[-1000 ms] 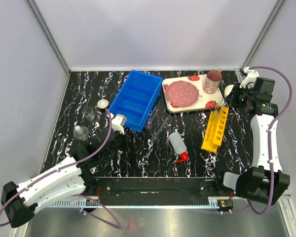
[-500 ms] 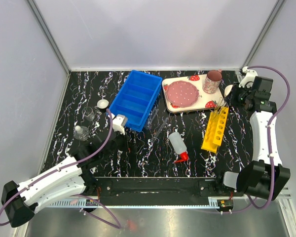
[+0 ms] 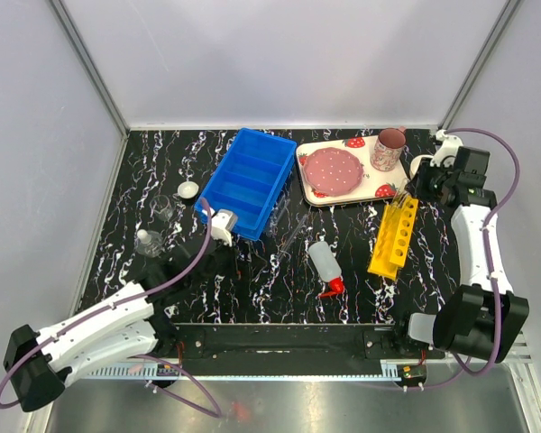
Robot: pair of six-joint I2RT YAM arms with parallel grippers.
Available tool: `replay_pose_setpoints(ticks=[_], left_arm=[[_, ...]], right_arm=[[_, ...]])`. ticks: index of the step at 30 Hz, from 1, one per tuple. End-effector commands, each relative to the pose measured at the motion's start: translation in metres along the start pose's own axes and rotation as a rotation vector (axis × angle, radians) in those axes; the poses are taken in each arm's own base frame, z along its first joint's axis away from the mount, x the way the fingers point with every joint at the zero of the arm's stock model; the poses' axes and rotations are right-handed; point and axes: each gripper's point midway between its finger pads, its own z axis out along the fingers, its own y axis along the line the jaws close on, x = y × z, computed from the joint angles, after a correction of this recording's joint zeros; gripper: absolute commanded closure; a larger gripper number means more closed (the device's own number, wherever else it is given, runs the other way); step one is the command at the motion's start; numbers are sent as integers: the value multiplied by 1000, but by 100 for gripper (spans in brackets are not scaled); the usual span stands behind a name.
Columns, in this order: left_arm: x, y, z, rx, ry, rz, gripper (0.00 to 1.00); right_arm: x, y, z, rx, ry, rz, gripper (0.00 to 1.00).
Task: Organize the chemistry lab equipment
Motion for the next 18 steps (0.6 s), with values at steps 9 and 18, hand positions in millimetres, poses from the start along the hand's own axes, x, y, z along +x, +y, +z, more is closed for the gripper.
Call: replay_pose_setpoints(ticks=[9, 18], left_arm=[[-16, -35, 34, 94, 76, 17, 4], [-9, -32, 84, -1, 287, 116, 22]], right_arm=[[15, 14, 16, -64, -46, -121, 76], [6, 30, -12, -106, -114, -198, 44]])
